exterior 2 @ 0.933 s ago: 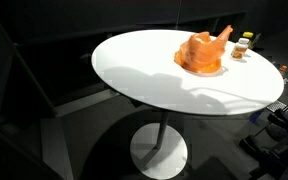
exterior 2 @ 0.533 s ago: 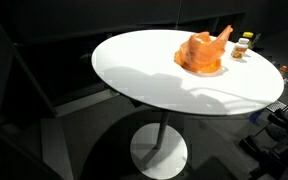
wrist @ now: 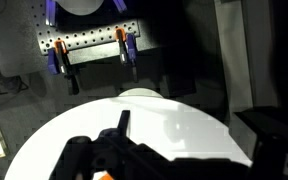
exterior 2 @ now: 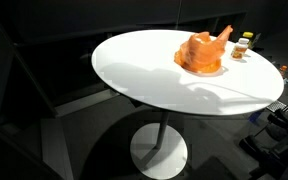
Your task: Remove the white bottle from the plastic
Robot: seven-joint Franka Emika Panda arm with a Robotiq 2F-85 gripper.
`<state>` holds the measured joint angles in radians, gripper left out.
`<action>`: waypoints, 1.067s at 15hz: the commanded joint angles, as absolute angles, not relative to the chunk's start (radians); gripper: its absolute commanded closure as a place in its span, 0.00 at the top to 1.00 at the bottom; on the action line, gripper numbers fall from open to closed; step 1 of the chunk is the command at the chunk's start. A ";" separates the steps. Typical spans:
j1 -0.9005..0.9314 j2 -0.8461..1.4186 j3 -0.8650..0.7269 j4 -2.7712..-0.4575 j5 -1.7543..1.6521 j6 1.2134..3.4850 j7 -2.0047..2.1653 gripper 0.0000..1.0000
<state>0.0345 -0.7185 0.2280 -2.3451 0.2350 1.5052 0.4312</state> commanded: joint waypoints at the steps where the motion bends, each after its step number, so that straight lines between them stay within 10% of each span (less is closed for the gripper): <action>1: -0.006 -0.646 0.215 -2.241 0.184 1.498 0.426 1.00; 16: 0.046 -0.349 0.054 -1.990 -0.042 1.552 -0.190 1.00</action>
<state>0.0153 -0.3992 0.0811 -2.0604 -0.0022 1.5752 -0.0705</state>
